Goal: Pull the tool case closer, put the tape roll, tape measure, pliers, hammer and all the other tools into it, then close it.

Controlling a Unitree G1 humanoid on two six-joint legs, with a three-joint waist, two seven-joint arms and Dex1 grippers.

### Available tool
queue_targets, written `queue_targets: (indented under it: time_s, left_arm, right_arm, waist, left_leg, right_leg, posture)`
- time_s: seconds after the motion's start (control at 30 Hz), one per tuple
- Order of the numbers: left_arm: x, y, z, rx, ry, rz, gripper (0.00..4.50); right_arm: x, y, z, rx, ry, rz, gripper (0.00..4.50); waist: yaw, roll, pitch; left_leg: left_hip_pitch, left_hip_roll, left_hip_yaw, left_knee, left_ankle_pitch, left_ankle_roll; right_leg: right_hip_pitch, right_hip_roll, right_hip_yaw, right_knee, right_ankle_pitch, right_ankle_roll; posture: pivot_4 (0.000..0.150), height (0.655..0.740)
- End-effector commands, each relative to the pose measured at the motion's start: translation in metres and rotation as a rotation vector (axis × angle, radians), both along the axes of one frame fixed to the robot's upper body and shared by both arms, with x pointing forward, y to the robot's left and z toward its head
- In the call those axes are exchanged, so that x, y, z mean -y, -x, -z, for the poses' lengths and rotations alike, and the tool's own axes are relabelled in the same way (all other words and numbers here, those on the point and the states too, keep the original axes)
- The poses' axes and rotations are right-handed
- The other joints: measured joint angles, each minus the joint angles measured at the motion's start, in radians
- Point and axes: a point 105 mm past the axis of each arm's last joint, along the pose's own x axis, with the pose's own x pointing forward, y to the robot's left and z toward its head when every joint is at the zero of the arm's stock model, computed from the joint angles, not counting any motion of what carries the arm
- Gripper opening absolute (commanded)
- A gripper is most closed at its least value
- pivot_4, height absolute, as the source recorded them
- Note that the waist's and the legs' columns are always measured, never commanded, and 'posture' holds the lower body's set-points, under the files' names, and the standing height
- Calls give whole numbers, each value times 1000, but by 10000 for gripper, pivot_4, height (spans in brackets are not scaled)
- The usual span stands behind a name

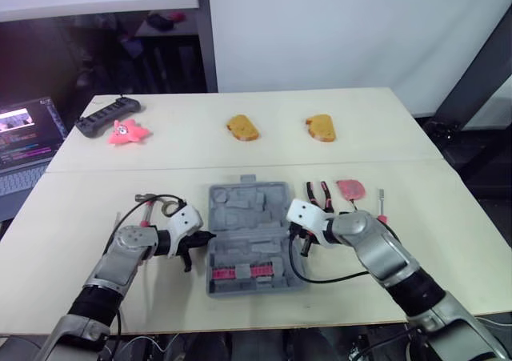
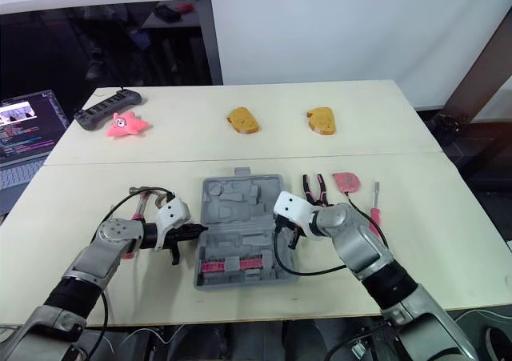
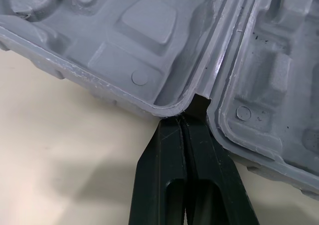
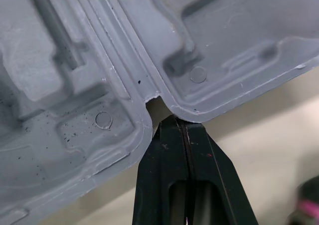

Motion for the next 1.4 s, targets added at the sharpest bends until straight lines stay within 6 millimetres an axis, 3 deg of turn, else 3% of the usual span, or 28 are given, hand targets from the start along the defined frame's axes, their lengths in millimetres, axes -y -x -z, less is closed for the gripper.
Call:
queue_targets:
  time_s: [0.03, 0.3, 0.47, 0.9, 1.1, 1.4]
  left_arm:
    - [19, 34, 18, -116, 26, 109, 623]
    - [2, 64, 30, -185, 16, 57, 623]
    - [-1, 71, 30, -212, 34, 26, 623]
    - [1, 86, 31, -253, 45, 50, 623]
    - [-2, 84, 33, -245, 30, 31, 623]
    - [-22, 75, 40, -237, -17, -27, 623]
  right_arm:
    - [-17, 38, 17, -126, -23, -74, 0]
    - [-10, 71, 26, -195, -26, -8, 0]
    - [-12, 85, 26, -238, -40, -5, 0]
    - [-10, 94, 28, -275, -41, 21, 0]
    - [-7, 92, 31, -278, -35, 39, 0]
    - [17, 84, 38, -256, 4, 138, 0]
  waist:
    - [0, 0, -2]
    - [0, 0, -8]
    - [0, 0, -9]
    - [0, 0, -9]
    - [1, 0, -9]
    - [1, -2, -11]
  left_leg:
    - [0, 0, 0, 0, 0, 0]
    - [6, 1, -1, -1, -1, 2]
    - [6, 1, -2, -1, -2, 3]
    - [5, 1, -2, -1, -3, 4]
    - [5, 1, -3, -1, -3, 5]
    - [6, 2, -3, -1, -3, 5]
  right_leg:
    - [0, 0, 0, 0, 0, 0]
    - [6, 0, 0, -2, -2, 0]
    - [6, 0, 0, -2, -2, 0]
    - [5, 0, 0, -3, -3, -2]
    - [5, 0, 0, -3, -3, -2]
    - [6, 0, 0, -4, -4, -2]
  posture:
    - [1500, 7400]
    - [1500, 7400]
    - [1500, 7400]
    - [1500, 7400]
    - [1500, 7400]
    - [1500, 7400]
